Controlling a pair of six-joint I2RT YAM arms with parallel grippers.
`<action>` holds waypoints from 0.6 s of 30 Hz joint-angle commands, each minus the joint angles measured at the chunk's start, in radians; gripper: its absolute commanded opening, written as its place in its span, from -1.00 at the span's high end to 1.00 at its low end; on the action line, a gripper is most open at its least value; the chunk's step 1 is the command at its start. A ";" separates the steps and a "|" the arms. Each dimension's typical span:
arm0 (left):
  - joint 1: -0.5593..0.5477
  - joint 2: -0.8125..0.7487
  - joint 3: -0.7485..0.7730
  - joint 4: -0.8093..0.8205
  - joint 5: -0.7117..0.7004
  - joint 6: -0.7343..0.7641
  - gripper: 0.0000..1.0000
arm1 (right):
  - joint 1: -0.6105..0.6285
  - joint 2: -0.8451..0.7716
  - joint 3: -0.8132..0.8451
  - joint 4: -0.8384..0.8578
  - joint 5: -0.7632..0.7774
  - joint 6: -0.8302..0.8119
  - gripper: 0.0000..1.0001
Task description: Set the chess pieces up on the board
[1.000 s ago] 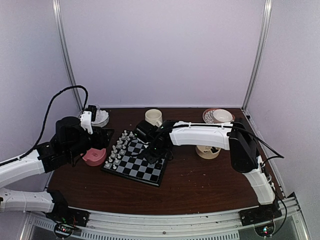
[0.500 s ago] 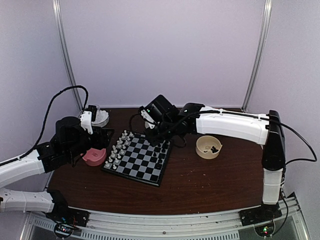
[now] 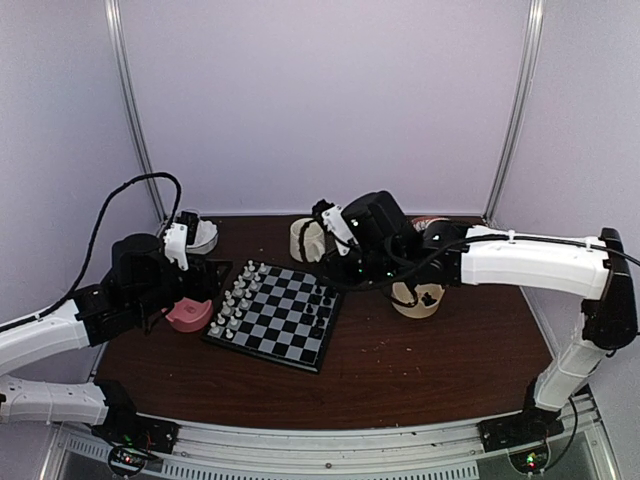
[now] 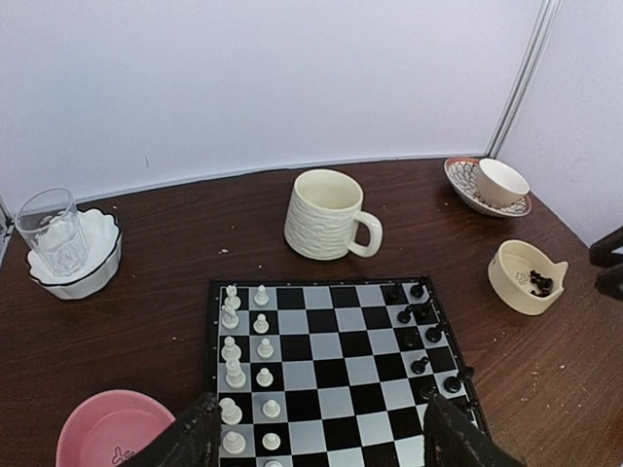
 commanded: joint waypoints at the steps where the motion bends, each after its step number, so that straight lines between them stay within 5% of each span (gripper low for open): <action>1: -0.009 -0.027 -0.001 0.054 0.023 0.021 -0.43 | 0.003 -0.100 -0.097 0.112 0.093 -0.009 0.43; 9: -0.009 0.003 -0.005 0.083 0.057 0.036 -0.42 | -0.004 -0.178 -0.223 0.111 0.349 -0.016 0.45; 18: -0.011 0.003 -0.010 0.104 0.082 0.059 -0.42 | -0.067 -0.213 -0.377 0.218 0.358 0.000 0.43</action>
